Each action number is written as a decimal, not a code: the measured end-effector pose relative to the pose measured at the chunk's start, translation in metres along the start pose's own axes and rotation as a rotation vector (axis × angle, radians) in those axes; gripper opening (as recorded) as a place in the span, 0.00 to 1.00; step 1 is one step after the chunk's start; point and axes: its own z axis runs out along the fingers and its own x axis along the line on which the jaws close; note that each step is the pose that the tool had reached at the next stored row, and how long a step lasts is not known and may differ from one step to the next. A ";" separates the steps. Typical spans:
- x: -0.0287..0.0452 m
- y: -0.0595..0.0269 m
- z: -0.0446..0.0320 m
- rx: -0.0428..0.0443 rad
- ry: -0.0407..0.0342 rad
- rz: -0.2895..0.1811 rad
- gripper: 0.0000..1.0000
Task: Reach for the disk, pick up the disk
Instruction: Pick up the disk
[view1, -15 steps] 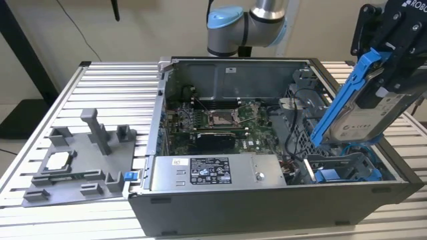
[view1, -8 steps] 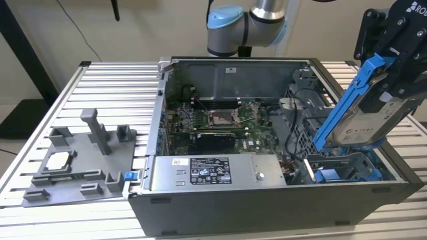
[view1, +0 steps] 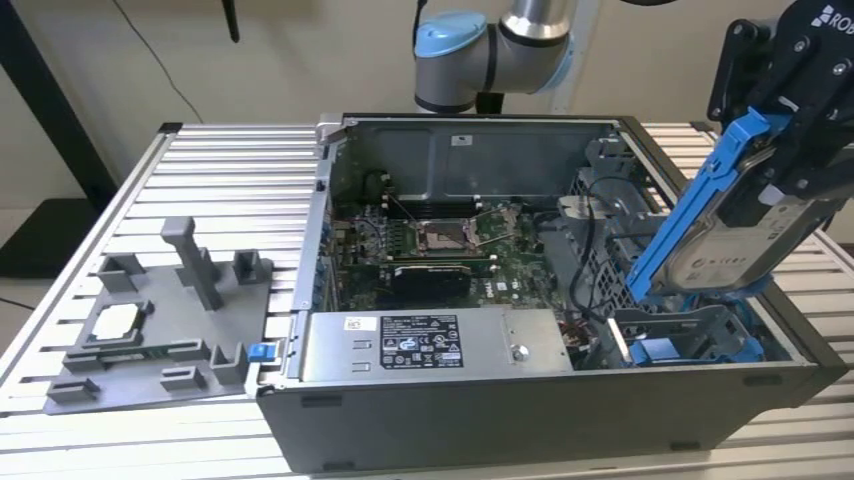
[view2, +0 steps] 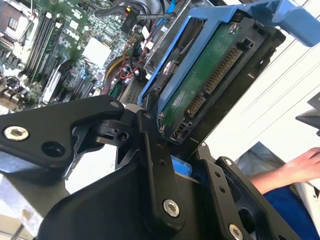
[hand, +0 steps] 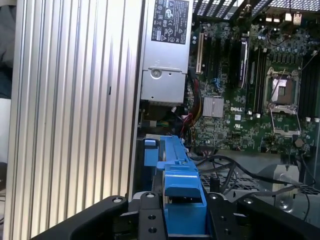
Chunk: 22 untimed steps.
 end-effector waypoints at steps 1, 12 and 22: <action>0.0000 0.0000 0.0003 0.0000 0.0000 0.000 0.00; 0.0003 -0.0003 0.0063 0.0000 -0.0001 0.000 0.00; 0.0016 -0.0013 0.0222 0.0033 -0.0006 0.003 0.00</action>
